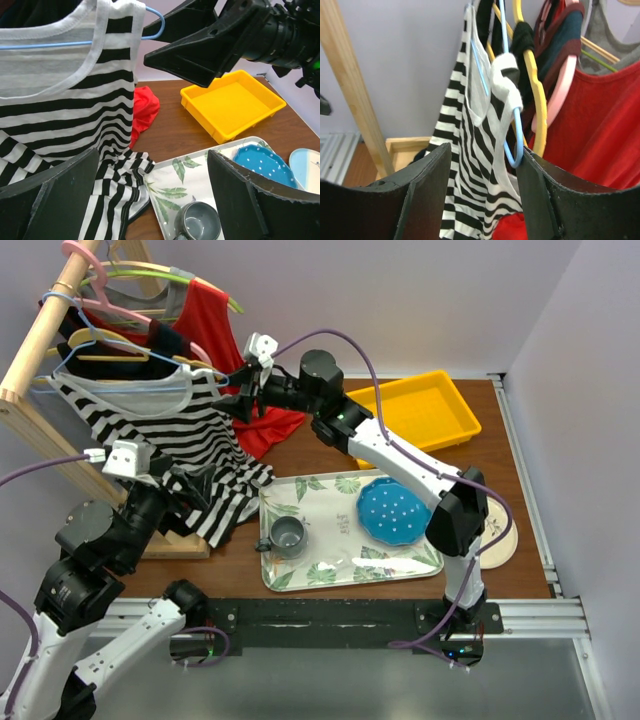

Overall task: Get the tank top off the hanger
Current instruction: Pick up the hanger from the clothesline.

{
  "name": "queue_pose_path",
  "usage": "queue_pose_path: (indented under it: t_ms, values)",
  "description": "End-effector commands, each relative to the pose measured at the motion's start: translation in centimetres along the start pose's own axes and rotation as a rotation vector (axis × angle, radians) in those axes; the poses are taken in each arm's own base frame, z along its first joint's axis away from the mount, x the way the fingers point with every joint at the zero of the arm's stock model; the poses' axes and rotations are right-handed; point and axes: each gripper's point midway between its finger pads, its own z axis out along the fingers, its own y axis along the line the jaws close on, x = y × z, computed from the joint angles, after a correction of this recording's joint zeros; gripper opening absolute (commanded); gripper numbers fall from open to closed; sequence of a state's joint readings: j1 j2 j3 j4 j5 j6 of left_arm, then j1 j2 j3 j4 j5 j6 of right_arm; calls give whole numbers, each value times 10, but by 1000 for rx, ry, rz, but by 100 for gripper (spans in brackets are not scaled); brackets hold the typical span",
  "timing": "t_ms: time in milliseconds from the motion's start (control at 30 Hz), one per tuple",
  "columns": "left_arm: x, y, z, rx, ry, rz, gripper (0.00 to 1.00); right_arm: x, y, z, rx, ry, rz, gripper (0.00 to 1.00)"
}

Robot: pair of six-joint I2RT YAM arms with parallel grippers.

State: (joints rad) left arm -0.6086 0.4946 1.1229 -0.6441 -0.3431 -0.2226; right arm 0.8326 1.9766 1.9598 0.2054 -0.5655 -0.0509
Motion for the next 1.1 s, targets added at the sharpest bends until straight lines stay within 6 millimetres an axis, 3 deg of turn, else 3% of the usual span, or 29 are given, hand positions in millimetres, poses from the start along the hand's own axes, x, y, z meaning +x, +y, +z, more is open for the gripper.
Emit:
queue_pose_path:
  t_ms: [0, 167, 400, 600, 733, 933, 1000, 1067]
  values:
    - [-25, 4, -1, -24, -73, 2, 95, -63, 14, -2, 8, -121, -46, 57]
    - [-21, 5, -3, -24, -60, 4, 95, -61, 14, 12, 18, -122, -23, 57]
    - [-17, 6, -7, -19, -55, 8, 94, -65, 25, 25, 78, -131, -21, 50]
    - [-21, 4, -9, -9, -57, 14, 94, -59, 21, 38, 124, -103, -15, 48]
    - [-22, 4, -12, -3, -59, 4, 94, -52, 21, 43, 149, -71, -20, 45]
    - [-22, 4, -17, 3, -57, -6, 94, -60, 21, 43, 201, -53, -26, 34]
    - [-23, 5, -19, 2, -59, -10, 94, -59, 23, 44, 205, -50, -21, 35]
    - [-24, 4, -21, 9, -61, -14, 94, -54, 22, 44, 212, -34, -13, 44]
